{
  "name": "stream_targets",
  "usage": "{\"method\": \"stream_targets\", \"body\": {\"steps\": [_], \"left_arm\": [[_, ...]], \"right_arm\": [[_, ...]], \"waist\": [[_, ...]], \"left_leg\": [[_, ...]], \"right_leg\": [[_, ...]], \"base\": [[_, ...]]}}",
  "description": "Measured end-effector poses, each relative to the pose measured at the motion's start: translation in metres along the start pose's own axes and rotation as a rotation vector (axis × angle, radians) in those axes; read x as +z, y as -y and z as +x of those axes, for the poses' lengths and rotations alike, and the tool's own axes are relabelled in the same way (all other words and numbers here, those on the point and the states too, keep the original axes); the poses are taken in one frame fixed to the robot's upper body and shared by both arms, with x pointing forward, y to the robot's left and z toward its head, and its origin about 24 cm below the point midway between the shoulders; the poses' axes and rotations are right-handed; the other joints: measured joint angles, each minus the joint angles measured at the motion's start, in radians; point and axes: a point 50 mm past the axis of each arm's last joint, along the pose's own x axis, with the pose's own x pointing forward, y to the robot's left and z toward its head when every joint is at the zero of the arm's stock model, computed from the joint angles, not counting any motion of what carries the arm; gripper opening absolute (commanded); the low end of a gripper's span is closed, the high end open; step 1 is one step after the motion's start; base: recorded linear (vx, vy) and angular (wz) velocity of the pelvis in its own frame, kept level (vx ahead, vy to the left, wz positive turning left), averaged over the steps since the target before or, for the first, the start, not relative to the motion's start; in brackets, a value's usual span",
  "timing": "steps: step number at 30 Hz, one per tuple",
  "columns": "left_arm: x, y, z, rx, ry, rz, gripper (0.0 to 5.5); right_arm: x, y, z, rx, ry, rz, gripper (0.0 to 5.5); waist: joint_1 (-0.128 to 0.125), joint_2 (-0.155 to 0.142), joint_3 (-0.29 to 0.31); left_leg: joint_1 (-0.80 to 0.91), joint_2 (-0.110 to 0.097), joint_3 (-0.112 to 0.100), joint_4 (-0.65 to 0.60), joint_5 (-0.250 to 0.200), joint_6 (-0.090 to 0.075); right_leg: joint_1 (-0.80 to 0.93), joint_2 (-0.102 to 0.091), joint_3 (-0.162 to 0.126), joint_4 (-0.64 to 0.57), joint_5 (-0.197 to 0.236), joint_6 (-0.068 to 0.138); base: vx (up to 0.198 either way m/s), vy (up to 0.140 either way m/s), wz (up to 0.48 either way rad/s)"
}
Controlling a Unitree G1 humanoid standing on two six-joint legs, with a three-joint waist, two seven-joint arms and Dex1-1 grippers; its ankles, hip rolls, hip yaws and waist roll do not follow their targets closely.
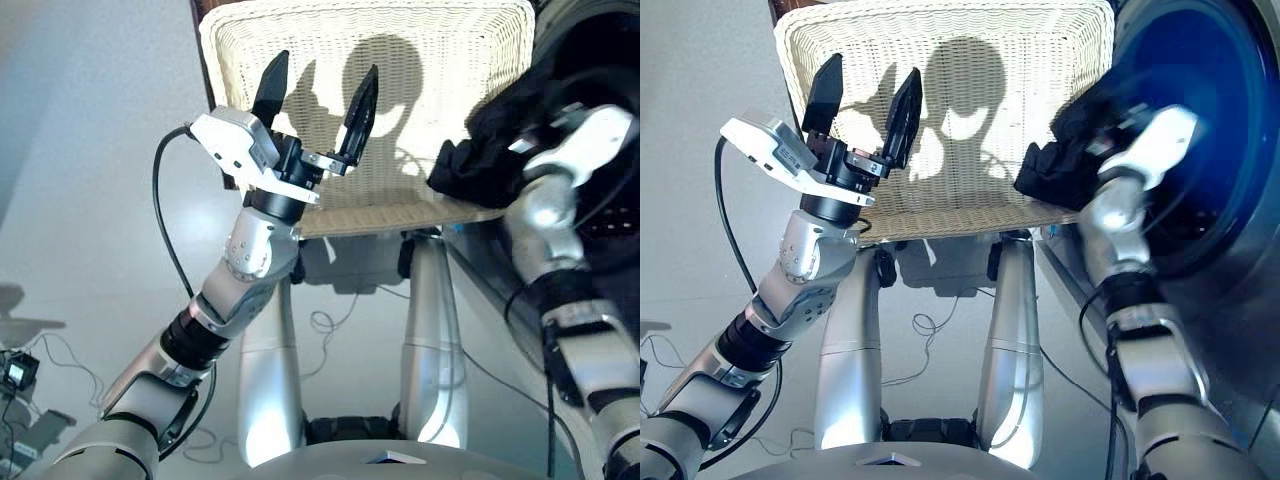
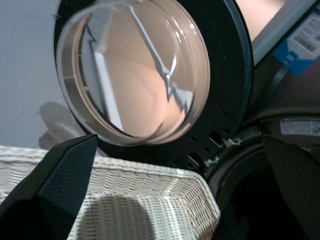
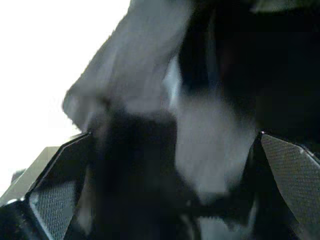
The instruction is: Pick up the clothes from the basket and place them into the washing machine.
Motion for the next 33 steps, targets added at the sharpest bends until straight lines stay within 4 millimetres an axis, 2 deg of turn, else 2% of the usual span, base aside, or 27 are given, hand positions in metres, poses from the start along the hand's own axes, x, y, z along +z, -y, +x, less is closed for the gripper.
{"method": "stream_targets", "body": {"steps": [4,7,13,16,21,24,25,27,29,33], "left_arm": [[0.0,0.001,0.001,0.013,0.009,-0.021,5.5],[-0.002,0.001,-0.001,0.021,0.003,-0.029,5.5],[-0.002,0.002,-0.001,0.023,0.002,-0.032,5.5],[-0.002,0.002,-0.001,0.024,0.002,-0.04,5.5],[-0.002,0.003,-0.001,0.015,0.003,-0.047,5.5],[-0.003,0.003,-0.001,0.014,0.003,-0.048,5.5],[-0.003,0.003,-0.001,0.013,0.002,-0.048,5.5],[-0.003,0.004,-0.001,0.011,0.0,-0.049,5.5],[-0.003,0.006,0.0,0.0,0.003,-0.051,5.5],[-0.003,0.007,0.0,-0.005,-0.003,-0.048,5.5]], "right_arm": [[-0.007,-0.002,0.004,-0.012,-0.047,-0.018,5.5],[-0.001,-0.007,0.012,-0.017,-0.038,-0.014,5.5],[0.006,-0.004,0.031,-0.054,-0.055,-0.076,5.5],[0.007,0.002,0.04,-0.091,-0.083,-0.116,5.5],[0.01,0.024,0.053,-0.155,-0.111,-0.185,5.5],[0.013,0.026,0.058,-0.165,-0.122,-0.208,5.5],[0.014,0.027,0.059,-0.169,-0.12,-0.203,2.57],[0.017,0.025,0.061,-0.163,-0.116,-0.197,0.0],[0.016,0.026,0.061,-0.161,-0.128,-0.205,0.0],[0.015,0.023,0.061,-0.146,-0.132,-0.224,0.0]], "waist": [[0.002,0.0,0.0],[0.003,0.0,0.0],[0.007,0.0,0.0],[0.014,0.0,0.0],[0.032,0.0,0.0],[0.04,0.0,0.0],[0.043,0.0,0.0],[0.05,0.0,0.0],[0.061,0.0,0.0],[0.06,0.0,0.0]], "left_leg": [[0.0,0.002,0.002,-0.001,0.0,-0.001],[0.0,0.003,0.002,-0.003,0.0,-0.002],[0.001,0.006,0.001,-0.003,0.0,-0.003],[0.002,0.006,0.001,-0.002,0.0,-0.003],[0.003,0.005,0.001,-0.003,0.002,-0.005],[0.003,0.002,-0.001,-0.004,0.003,-0.006],[0.003,0.002,-0.001,-0.005,0.003,-0.005],[0.003,0.001,-0.001,-0.006,0.004,-0.005],[0.003,0.0,-0.002,-0.008,0.004,-0.005],[0.003,-0.008,-0.006,-0.01,0.005,-0.004]], "right_leg": [[-0.002,0.003,0.001,0.0,0.001,-0.001],[-0.003,0.005,0.001,0.0,0.003,-0.005],[-0.002,0.005,0.0,0.001,0.003,-0.006],[-0.001,0.005,0.0,0.003,0.003,-0.006],[-0.001,0.005,0.0,0.004,0.003,-0.007],[-0.001,0.004,-0.001,0.003,0.003,-0.008],[-0.001,0.003,-0.002,0.003,0.003,-0.008],[-0.002,0.002,-0.001,0.004,0.003,-0.008],[-0.002,0.001,-0.002,0.004,0.002,-0.008],[0.003,-0.01,-0.006,0.003,-0.002,-0.005]], "base": [[0.0,0.0,0.0],[0.0,0.0,0.0],[0.0,0.0,0.0],[0.0,0.0,0.0],[0.0,0.0,0.0],[0.0,0.0,0.0],[0.0,0.0,0.0],[0.0,0.0,0.0],[0.0,0.0,0.0],[0.0,0.0,0.0]]}}
